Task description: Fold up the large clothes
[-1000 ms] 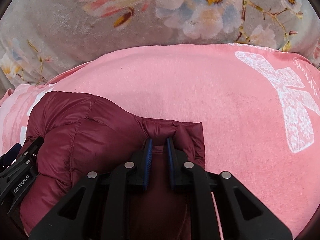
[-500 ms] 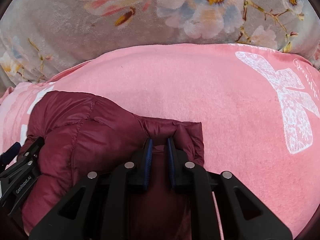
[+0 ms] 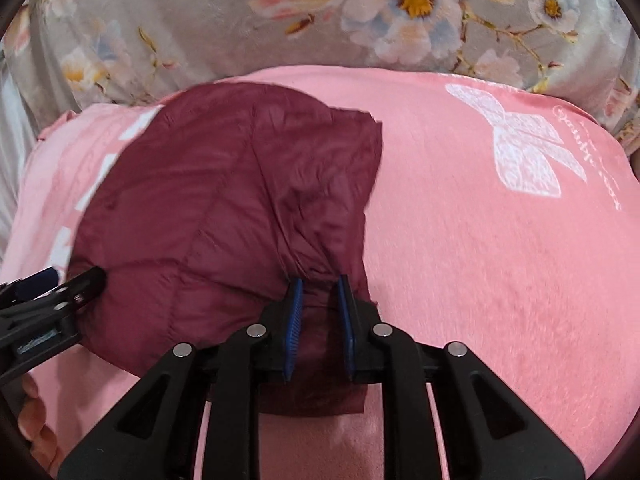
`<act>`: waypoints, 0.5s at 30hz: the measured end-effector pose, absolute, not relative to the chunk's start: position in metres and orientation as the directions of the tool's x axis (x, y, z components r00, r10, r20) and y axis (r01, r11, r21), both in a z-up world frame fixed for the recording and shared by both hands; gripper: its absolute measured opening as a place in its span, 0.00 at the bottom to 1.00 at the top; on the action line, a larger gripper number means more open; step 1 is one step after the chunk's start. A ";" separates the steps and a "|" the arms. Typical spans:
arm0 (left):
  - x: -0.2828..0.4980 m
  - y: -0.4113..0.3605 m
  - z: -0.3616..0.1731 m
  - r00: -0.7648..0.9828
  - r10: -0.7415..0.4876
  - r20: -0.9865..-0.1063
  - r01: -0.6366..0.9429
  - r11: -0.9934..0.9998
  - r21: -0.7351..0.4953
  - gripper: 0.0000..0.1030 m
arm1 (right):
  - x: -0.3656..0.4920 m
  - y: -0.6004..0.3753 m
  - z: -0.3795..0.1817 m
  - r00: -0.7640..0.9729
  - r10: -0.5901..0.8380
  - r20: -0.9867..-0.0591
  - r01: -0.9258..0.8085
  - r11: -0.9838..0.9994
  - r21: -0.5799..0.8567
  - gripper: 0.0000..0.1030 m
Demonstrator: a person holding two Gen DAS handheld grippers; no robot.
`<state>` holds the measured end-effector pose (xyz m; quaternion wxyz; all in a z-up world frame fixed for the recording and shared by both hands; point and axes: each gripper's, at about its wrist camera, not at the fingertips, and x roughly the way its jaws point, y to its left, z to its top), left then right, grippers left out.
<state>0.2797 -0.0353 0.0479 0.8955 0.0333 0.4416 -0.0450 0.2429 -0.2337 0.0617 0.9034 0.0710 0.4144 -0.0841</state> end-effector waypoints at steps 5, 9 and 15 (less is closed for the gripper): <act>0.280 -0.031 0.036 0.621 -0.049 -0.782 0.097 0.995 0.015 0.95 | 0.242 -0.234 0.054 0.644 -0.150 -0.750 0.250 0.968 0.020 0.34; 0.278 -0.031 0.029 0.642 -0.045 -0.766 0.099 0.995 0.025 0.95 | 0.240 -0.246 0.051 0.647 -0.111 -0.754 0.257 0.963 0.079 0.39; 0.273 -0.038 0.029 0.680 -0.002 -0.733 0.096 0.992 0.087 0.95 | 0.240 -0.245 0.050 0.649 -0.123 -0.751 0.261 0.963 0.067 0.42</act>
